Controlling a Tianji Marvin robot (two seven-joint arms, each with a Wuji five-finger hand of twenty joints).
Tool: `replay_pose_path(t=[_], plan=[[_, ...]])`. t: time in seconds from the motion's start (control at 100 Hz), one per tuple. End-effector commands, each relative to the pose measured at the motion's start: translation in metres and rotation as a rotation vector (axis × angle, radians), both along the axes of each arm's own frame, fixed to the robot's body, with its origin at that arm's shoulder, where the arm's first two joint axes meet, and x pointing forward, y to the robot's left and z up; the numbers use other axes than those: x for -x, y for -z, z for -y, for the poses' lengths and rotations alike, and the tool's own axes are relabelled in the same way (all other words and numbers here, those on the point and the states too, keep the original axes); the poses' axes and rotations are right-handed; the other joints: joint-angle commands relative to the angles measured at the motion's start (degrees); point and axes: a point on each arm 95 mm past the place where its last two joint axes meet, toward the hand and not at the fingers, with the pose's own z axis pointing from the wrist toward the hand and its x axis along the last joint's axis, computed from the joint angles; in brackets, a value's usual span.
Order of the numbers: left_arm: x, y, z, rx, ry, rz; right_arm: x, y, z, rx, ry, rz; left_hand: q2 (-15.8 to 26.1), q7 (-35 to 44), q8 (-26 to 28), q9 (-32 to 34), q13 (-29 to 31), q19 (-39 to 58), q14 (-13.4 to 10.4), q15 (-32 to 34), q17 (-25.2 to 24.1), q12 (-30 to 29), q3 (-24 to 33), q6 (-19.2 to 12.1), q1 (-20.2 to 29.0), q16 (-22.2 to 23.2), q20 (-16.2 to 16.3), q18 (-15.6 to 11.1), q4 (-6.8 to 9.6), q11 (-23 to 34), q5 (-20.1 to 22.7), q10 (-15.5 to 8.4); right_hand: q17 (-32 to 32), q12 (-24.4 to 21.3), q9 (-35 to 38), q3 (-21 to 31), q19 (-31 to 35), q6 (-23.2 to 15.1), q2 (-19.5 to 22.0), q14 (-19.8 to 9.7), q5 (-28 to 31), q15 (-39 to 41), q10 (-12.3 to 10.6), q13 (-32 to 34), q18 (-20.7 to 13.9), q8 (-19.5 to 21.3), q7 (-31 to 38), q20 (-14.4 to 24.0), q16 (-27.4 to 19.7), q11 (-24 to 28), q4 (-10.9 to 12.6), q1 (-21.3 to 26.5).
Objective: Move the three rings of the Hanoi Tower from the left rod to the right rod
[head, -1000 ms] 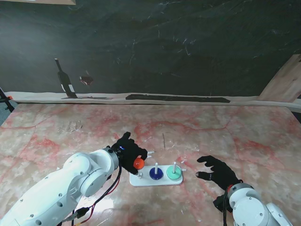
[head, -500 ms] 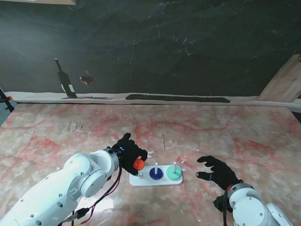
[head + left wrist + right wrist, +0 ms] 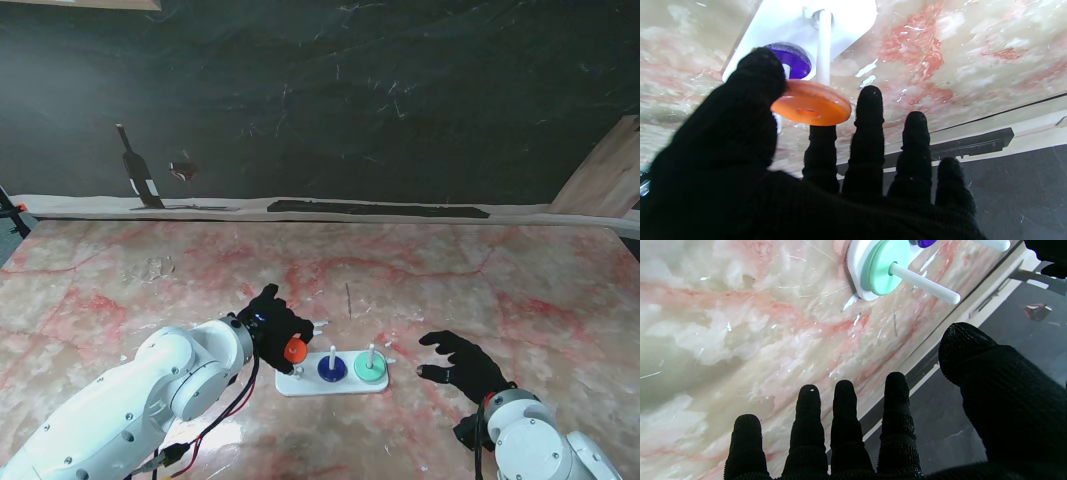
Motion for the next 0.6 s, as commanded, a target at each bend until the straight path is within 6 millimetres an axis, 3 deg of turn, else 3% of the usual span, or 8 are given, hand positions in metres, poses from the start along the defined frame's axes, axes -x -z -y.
replay_pose_path(t=[0.0,0.59], plan=[[0.0023,0.0034,-0.0010,-0.001,-0.003,-0.010,0.0022,0.0017,-0.0015,-0.002,-0.003,-0.007,1.5,5.2,0.1,2.1,1.0,0.3,0.3,1.0,-0.1,1.1,7.0,-2.4,3.0,0.7,-0.5,0.6,0.94,1.1,4.7,-0.9,-0.2,0.3,-1.0,-1.1,0.4,0.5,0.2,0.2,-1.8,0.3,-0.1,-0.2,-0.8,-0.2,0.7,1.1,0.4,0.6,1.9,0.5],[0.0040,0.0044,-0.0054,0.030,-0.025,-0.005,0.0020,0.0021,-0.0015,-0.001,-0.003,-0.008,1.8,5.3,0.1,2.1,1.0,0.6,0.1,1.1,-0.1,1.2,6.5,-2.3,3.2,0.7,-0.8,0.6,0.87,1.3,4.5,-1.1,-0.2,0.3,-1.0,-1.3,0.9,0.5,0.4,0.3,-2.0,0.3,-0.1,-0.2,-0.8,-0.2,0.6,1.3,0.4,0.6,1.9,0.4]])
